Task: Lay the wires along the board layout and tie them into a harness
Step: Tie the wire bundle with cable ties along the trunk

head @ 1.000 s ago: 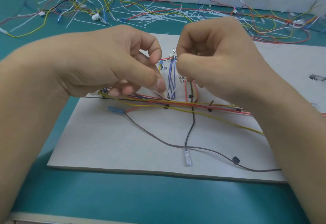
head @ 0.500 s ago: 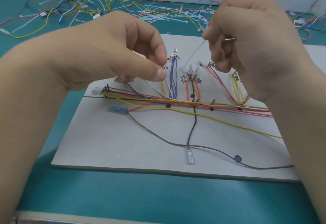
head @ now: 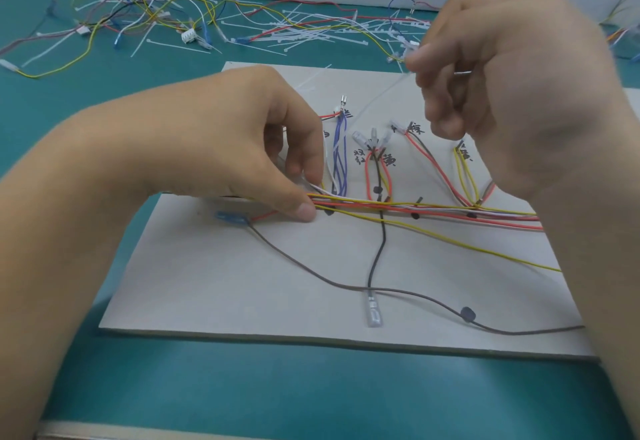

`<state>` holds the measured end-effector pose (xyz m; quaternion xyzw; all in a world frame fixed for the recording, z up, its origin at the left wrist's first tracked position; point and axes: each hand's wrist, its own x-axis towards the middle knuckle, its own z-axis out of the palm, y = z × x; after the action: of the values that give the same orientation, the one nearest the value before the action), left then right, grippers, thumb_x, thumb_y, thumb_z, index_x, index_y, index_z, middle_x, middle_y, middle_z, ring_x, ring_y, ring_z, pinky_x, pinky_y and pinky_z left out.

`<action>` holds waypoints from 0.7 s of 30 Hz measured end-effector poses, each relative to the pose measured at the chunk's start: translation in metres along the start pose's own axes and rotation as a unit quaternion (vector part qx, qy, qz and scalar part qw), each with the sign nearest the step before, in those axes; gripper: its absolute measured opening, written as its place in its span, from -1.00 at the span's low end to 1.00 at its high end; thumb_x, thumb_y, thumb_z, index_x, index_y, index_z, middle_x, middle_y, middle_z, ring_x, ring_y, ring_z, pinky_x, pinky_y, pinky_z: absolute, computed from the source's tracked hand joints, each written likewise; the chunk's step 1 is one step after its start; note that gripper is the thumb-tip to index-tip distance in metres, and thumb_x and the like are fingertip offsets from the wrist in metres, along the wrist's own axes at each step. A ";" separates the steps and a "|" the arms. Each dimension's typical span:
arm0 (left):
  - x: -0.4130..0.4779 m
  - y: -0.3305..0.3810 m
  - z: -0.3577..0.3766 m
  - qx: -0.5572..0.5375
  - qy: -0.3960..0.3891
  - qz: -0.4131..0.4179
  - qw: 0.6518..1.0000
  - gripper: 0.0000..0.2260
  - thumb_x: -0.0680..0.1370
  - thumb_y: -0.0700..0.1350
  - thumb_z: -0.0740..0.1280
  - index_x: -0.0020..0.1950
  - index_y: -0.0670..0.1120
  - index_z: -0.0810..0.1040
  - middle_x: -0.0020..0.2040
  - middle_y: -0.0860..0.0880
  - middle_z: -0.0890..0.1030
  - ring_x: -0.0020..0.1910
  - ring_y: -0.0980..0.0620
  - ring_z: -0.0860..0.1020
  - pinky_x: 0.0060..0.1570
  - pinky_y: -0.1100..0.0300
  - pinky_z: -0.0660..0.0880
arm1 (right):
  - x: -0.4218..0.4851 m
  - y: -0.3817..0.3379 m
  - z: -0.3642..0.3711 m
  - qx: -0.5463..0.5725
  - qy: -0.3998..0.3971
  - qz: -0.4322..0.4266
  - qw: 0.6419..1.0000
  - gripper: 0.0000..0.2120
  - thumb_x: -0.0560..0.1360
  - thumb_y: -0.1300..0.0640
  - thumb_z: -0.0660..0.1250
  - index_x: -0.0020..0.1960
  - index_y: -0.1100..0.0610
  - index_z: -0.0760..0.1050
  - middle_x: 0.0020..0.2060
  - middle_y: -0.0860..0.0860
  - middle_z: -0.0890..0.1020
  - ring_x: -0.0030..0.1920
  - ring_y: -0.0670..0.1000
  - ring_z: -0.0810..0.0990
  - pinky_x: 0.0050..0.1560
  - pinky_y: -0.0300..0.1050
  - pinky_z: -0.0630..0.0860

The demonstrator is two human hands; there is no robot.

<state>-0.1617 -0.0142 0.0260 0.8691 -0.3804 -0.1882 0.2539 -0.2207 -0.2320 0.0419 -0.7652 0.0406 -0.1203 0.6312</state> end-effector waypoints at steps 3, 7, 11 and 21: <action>0.001 -0.001 0.001 -0.009 0.004 0.002 1.000 -0.61 0.18 0.35 0.55 -0.08 0.23 0.72 -0.33 0.01 0.65 -0.35 -0.04 0.57 -0.25 -0.08 0.58 | -0.001 0.000 0.001 0.001 -0.007 -0.006 1.000 -0.85 0.20 0.24 0.36 -0.51 0.14 0.45 -0.61 0.08 0.43 -0.56 0.10 0.29 -0.48 -0.20 0.22; 0.003 -0.002 0.002 -0.018 0.008 0.003 1.000 -0.66 0.19 0.31 0.57 -0.13 0.21 0.73 -0.37 0.00 0.65 -0.38 -0.07 0.57 -0.28 -0.07 0.57 | 0.000 0.002 0.003 -0.019 -0.003 -0.005 1.000 -0.84 0.15 0.21 0.35 -0.58 0.12 0.46 -0.63 0.06 0.43 -0.57 0.13 0.28 -0.47 -0.21 0.20; 0.003 -0.002 0.003 -0.029 0.011 -0.001 1.000 -0.66 0.18 0.28 0.59 -0.14 0.18 0.73 -0.37 0.07 0.65 -0.43 0.09 0.54 -0.31 0.08 0.51 | 0.001 0.006 0.006 -0.063 0.016 0.025 0.998 -0.87 0.12 0.20 0.36 -0.59 0.15 0.47 -0.64 0.07 0.41 -0.53 0.12 0.28 -0.50 -0.21 0.21; 0.003 0.000 0.003 -0.027 0.011 -0.015 0.999 -0.65 0.16 0.27 0.59 -0.13 0.19 0.72 -0.32 0.13 0.66 -0.39 0.17 0.56 -0.24 0.02 0.59 | 0.001 0.021 0.012 -0.240 0.054 -0.034 0.969 -0.81 0.30 0.17 0.38 -0.26 0.32 0.50 -0.33 0.32 0.51 -0.43 0.05 0.38 -0.36 -0.07 0.36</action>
<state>-0.1611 -0.0168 0.0233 0.8694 -0.3596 -0.1927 0.2788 -0.2147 -0.2248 0.0190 -0.8876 0.0760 -0.1695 0.4215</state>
